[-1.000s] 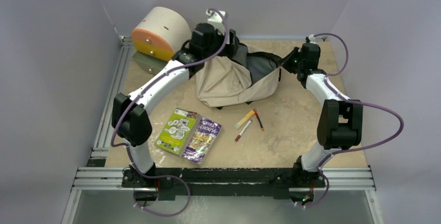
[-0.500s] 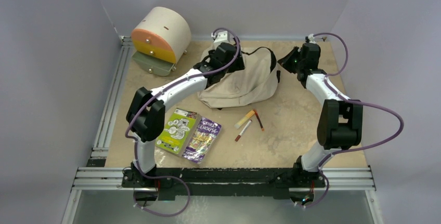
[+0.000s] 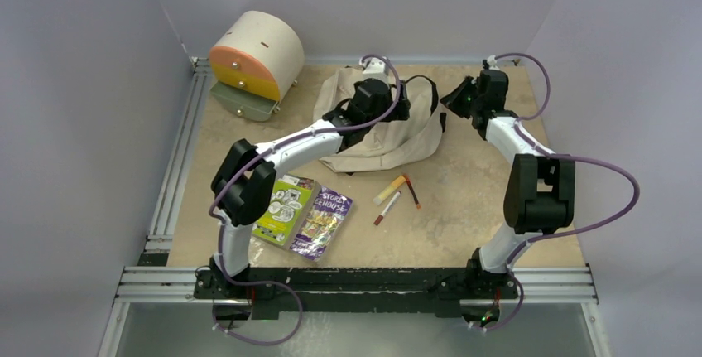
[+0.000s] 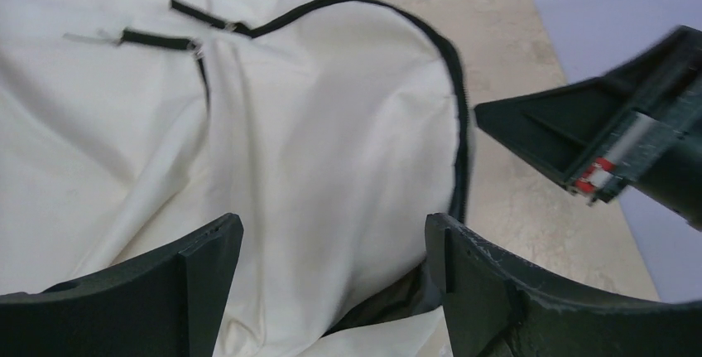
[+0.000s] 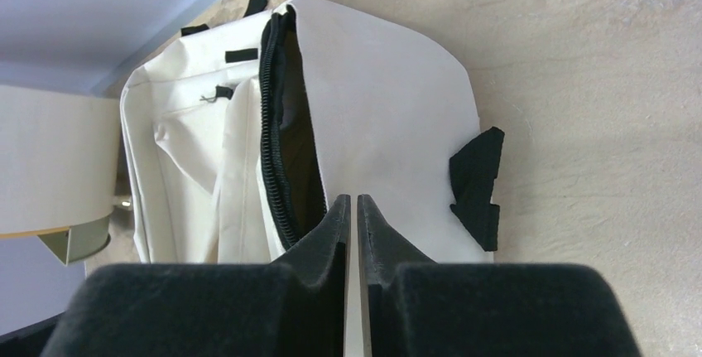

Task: Pack the student bag
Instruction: Adjust the student bag at the center of the board.

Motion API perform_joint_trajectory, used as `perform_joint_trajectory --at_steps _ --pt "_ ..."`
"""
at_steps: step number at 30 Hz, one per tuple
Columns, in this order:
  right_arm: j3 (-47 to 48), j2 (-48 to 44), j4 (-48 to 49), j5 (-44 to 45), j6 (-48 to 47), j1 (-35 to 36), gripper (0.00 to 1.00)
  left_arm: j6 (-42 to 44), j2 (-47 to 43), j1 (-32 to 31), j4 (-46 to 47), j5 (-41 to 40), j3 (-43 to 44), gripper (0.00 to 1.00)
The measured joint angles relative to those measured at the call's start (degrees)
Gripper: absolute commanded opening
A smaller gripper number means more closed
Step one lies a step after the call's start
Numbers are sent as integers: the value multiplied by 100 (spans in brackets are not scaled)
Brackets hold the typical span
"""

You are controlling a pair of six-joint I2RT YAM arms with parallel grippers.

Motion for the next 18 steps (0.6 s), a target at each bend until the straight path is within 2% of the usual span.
perform_joint_trajectory --at_steps 2,5,11,18 --pt "0 2 31 -96 -2 -2 9 313 0 -92 293 120 2 81" --pt "0 2 61 -208 -4 -4 17 737 74 -295 531 173 131 81" --pt "-2 2 68 -229 -11 -4 28 1266 579 -586 688 264 695 82" --pt "-2 2 68 -229 -22 -4 31 1733 1316 -586 540 151 1545 82"
